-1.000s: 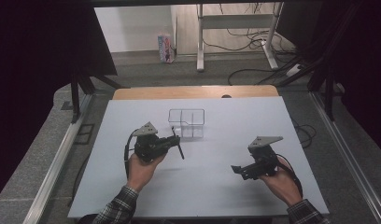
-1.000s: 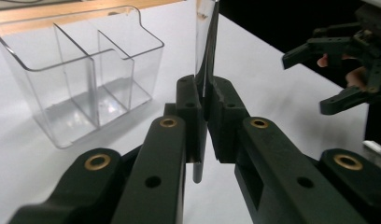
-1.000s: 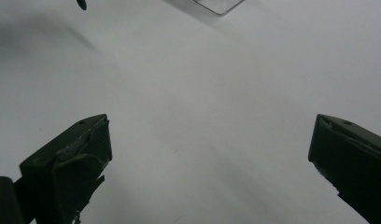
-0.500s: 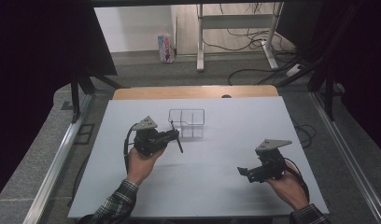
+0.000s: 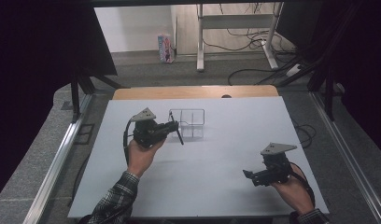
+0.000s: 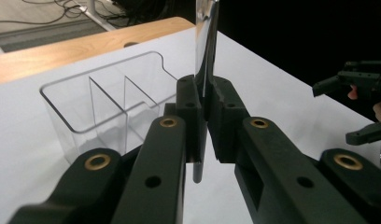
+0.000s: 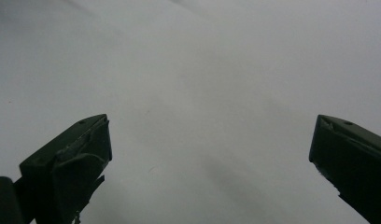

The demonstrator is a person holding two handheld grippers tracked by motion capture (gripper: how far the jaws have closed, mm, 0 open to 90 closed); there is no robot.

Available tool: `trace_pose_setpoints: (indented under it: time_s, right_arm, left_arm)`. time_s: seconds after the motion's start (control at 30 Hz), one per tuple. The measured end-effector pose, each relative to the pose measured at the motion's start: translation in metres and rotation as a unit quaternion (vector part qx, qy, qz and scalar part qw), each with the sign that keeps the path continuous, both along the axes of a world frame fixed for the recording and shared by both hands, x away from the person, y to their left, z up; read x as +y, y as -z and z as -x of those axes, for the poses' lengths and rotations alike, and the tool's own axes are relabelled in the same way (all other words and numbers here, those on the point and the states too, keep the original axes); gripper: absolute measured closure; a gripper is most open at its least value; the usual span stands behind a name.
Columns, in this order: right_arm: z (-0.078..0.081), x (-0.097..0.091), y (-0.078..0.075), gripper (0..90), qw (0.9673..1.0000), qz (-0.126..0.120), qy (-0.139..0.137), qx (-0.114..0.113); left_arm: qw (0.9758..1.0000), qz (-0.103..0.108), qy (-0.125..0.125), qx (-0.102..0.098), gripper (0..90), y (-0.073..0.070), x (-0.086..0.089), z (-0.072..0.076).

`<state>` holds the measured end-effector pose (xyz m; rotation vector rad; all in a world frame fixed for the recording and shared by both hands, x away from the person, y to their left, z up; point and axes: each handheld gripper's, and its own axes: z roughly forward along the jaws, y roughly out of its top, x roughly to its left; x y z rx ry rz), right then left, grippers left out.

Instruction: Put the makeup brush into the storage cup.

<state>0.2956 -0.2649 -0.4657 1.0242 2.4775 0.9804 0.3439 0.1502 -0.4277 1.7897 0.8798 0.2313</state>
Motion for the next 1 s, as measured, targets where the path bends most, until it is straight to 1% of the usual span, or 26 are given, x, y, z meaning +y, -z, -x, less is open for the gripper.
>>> trace_pose_setpoints:
  time_s: [0.13,0.3,0.37,0.5,0.53,0.67,1.0]
  right_arm:
    - [0.002,-0.002,0.002,0.0,1.0,0.004,0.002,0.003]
    - [0.004,-0.004,0.004,0.0,0.9999,0.011,0.007,0.003]
    - [0.005,-0.005,0.004,0.0,0.9999,0.008,0.007,0.004]
    - [0.006,-0.008,0.005,0.0,0.9999,0.01,0.01,0.006]
    - [0.006,-0.01,0.005,0.0,0.9998,0.01,0.012,0.007]
    - [0.006,-0.013,0.006,0.0,0.9998,0.009,0.017,0.01]
    - [0.008,-0.015,0.009,0.0,0.9996,0.012,0.018,0.019]
  left_arm:
    - [1.0,0.003,0.001,-0.002,83.6,-0.006,0.0,-0.005]
    - [1.0,-0.001,0.0,-0.004,83.6,-0.01,-0.001,-0.013]
    - [1.0,-0.004,-0.004,-0.005,83.6,-0.013,-0.001,-0.016]
    - [0.9999,0.0,-0.011,-0.009,83.6,-0.017,-0.003,-0.022]
    - [0.9998,-0.004,-0.013,-0.011,83.6,-0.018,-0.003,-0.023]
    - [0.9997,-0.007,-0.018,-0.013,83.6,-0.021,-0.004,-0.029]
    - [0.9993,-0.006,-0.029,-0.022,83.6,-0.027,-0.007,-0.043]
